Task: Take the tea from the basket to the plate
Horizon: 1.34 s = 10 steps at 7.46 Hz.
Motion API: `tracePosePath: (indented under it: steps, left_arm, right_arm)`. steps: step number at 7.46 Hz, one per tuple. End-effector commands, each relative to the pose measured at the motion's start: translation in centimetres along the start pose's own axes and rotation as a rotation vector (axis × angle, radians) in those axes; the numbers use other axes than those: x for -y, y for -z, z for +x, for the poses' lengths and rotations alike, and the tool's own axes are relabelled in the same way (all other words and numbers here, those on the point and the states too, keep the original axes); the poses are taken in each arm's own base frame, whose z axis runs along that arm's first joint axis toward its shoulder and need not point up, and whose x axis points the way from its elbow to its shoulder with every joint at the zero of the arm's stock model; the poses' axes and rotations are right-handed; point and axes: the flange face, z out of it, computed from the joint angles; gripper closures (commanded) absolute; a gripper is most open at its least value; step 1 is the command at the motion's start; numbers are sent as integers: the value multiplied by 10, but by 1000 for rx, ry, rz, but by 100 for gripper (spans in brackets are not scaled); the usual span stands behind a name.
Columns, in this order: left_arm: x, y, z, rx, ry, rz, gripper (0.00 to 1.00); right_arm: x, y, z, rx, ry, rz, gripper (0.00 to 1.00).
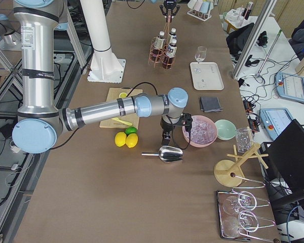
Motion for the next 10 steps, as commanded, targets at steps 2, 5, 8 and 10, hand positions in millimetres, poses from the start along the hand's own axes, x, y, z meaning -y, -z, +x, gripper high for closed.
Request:
tracePosePath:
  steps: [2,5,8,10]
  left_arm:
    - [-14,-43,-22,-94,12,-59,100]
    - [-14,-60,-24,-95,-6,-84,100]
    - [-23,-71,-30,-115,5,-96,100]
    - [-18,-84,-29,-112,2,-109,100]
  right_arm:
    - [-6,-5,6,7,-14,-15,0]
    - [-3,-3,3,7,-7,-8,0]
    - [-1,0,0,9,-5,-2,0]
    - [-1,9,-10,14,10,18,0]
